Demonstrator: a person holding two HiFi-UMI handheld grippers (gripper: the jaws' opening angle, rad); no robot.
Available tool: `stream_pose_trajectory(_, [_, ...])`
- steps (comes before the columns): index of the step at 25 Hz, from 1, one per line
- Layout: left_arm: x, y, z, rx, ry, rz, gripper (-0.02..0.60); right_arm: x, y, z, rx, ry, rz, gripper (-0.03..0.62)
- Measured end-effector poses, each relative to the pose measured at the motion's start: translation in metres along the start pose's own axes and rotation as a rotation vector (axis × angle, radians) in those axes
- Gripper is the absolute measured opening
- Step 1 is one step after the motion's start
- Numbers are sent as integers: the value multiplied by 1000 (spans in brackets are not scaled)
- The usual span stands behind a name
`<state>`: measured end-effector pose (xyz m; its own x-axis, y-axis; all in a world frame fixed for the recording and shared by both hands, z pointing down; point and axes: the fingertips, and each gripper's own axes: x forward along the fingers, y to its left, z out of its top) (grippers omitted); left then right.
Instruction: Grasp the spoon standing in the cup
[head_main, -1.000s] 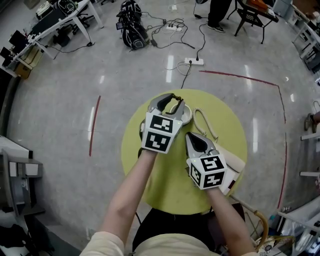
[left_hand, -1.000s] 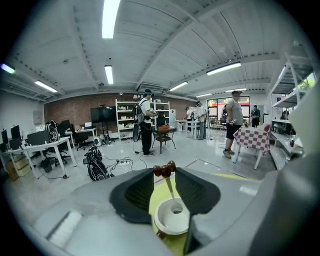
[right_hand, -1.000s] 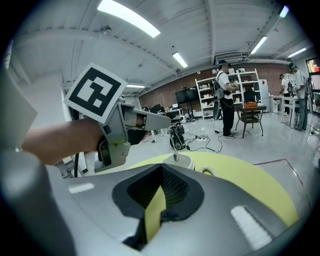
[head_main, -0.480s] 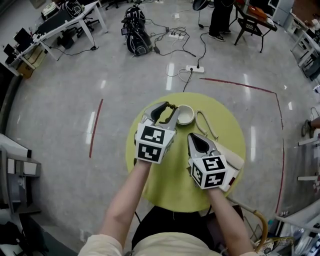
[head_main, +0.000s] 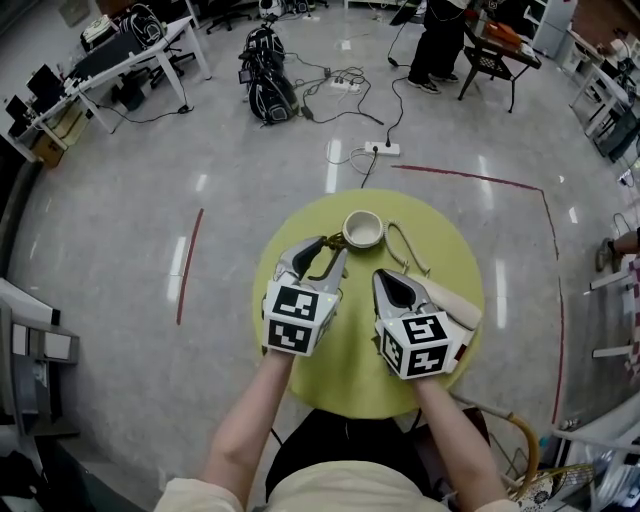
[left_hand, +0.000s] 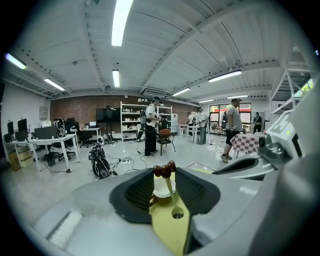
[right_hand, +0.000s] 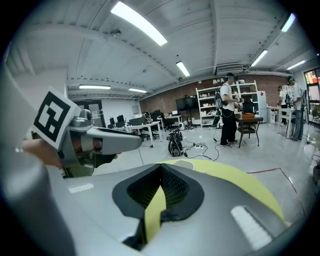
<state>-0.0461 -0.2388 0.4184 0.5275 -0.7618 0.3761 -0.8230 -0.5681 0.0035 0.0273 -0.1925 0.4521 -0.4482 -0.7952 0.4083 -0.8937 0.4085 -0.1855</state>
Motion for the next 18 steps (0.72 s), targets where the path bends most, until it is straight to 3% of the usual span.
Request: stream_pose_trajectory(18, [-41,-32,-40,-3,35,-47,141,-29,16,-2,-19,-38,-19,0])
